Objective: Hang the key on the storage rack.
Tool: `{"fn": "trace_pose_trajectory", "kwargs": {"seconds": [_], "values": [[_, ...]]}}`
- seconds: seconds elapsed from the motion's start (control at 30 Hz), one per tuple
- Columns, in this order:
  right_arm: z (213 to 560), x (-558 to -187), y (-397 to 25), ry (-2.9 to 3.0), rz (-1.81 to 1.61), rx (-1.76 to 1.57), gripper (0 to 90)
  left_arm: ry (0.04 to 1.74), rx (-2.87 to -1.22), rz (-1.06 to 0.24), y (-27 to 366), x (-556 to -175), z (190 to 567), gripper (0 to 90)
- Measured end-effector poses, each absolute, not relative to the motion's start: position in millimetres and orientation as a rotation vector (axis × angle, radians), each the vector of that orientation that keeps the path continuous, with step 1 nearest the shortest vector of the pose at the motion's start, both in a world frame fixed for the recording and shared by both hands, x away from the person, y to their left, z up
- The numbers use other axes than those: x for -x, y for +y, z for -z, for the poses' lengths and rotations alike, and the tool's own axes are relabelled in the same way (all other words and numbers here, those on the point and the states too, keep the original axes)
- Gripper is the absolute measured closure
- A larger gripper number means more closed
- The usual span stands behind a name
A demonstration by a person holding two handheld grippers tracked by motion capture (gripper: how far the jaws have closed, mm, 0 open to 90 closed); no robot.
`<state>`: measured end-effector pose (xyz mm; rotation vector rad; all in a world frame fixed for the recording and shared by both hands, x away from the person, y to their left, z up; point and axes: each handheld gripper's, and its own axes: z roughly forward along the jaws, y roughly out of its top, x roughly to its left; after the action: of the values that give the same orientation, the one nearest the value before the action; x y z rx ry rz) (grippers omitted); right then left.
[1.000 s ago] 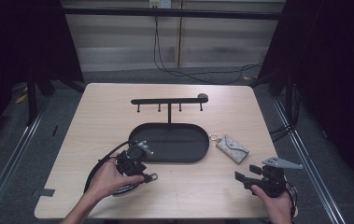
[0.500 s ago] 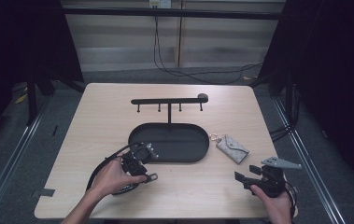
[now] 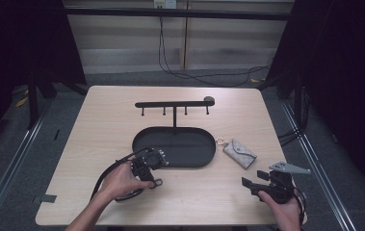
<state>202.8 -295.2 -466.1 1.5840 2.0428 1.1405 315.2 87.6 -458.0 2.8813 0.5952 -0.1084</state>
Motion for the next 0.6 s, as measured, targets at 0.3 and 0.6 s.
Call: {"fn": "trace_pose_trajectory", "kwargs": {"seconds": [0.3,0.6], "values": [[466.0,-202.8,-295.2,2.046,-1.150,-1.580,26.1,0.587,-2.911,0.095,81.7,-313.6,462.0,68.5],[465.9,-202.6,-294.8,2.050,-1.147,-1.577,26.2,0.556,-2.957,0.080,76.7,-313.4,463.8,69.4]]}}
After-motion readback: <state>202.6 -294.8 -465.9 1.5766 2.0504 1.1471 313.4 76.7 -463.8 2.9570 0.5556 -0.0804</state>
